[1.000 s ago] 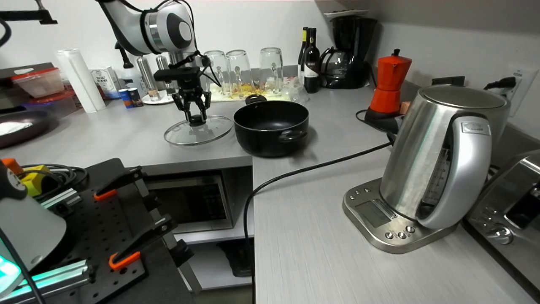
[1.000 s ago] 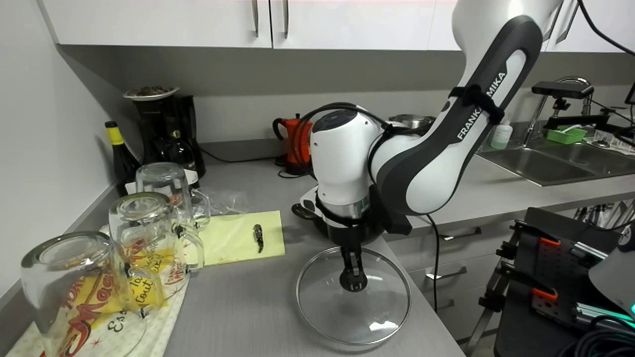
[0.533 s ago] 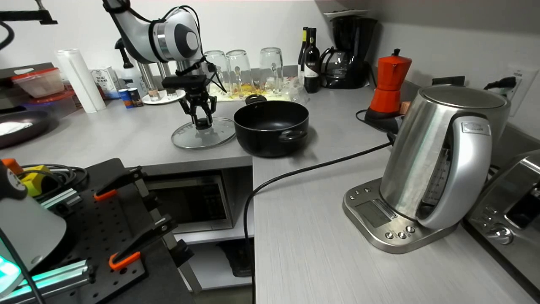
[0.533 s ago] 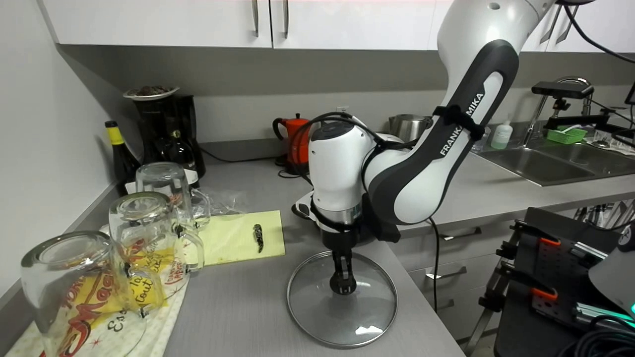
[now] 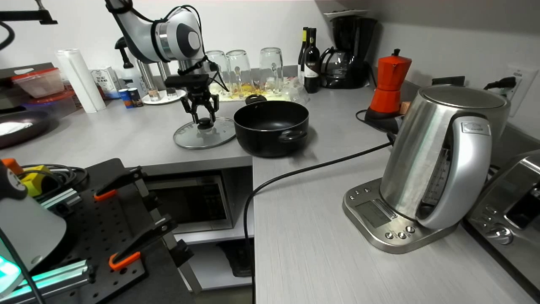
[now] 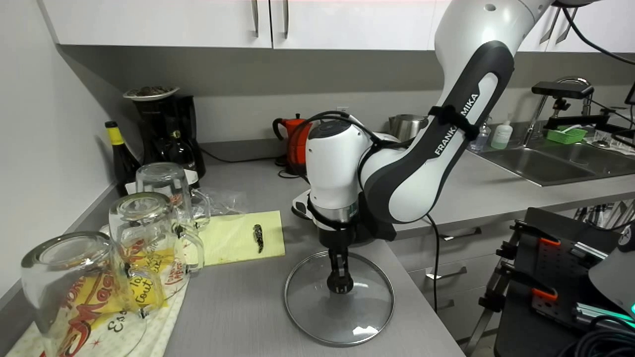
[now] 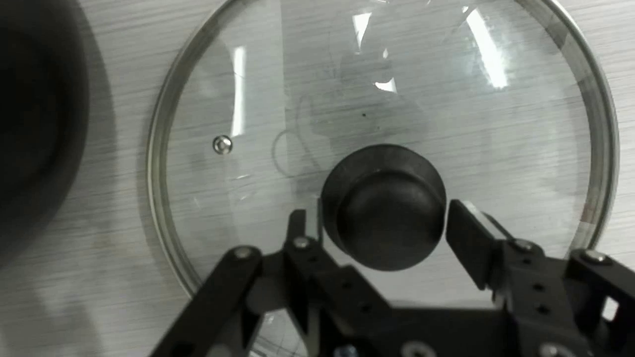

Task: Remove the lid from the pot and put it on the table

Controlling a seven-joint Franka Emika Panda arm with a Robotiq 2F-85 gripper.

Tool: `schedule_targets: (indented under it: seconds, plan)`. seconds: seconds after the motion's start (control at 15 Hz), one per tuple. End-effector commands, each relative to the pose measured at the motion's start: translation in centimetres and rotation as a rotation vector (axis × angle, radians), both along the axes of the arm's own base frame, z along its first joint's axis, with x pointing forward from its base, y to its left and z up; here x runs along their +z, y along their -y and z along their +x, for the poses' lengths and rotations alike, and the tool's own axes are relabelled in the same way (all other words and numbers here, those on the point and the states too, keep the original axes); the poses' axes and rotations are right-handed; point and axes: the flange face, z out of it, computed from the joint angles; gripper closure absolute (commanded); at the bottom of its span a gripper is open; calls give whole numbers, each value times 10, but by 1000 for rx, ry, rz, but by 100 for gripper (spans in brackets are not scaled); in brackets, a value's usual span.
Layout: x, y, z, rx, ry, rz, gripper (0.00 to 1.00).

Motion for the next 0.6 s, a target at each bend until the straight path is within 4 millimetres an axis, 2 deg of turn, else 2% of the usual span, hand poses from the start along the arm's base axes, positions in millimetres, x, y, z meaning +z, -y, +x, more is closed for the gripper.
schedule_targets:
  seconds: [0.0,0.07,0.53]
  plan:
    - [12,-5,2,29,25,12,3]
    - [15,-6,0,33,30,12,0]
    - [58,-26,-20,91,78,18,0]
